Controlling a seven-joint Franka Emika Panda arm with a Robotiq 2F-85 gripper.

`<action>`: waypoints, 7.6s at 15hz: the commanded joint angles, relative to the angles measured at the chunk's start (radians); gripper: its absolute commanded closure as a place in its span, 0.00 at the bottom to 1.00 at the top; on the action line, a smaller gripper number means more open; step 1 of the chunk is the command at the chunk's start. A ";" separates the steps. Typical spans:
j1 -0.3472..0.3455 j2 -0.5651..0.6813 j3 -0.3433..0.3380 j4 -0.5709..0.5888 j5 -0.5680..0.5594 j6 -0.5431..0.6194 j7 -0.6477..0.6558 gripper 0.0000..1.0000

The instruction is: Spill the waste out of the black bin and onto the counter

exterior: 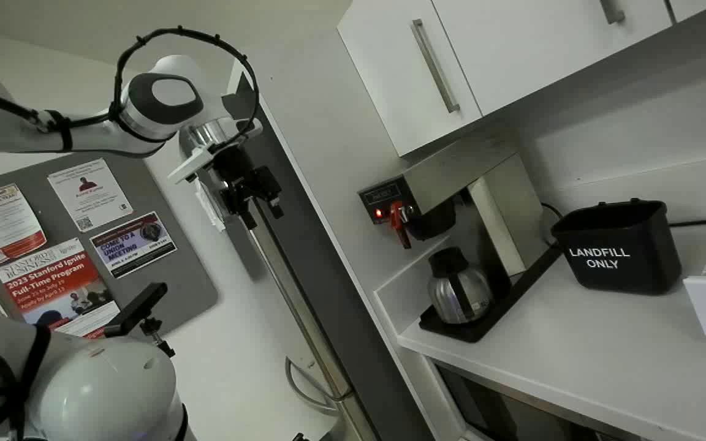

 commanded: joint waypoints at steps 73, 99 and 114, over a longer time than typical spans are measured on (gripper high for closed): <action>-0.411 1.256 -0.355 0.728 -0.130 0.968 0.003 0.00; -0.545 1.621 -0.227 1.152 0.088 0.830 0.094 0.00; -0.503 1.834 -0.337 1.432 0.032 0.658 0.327 0.74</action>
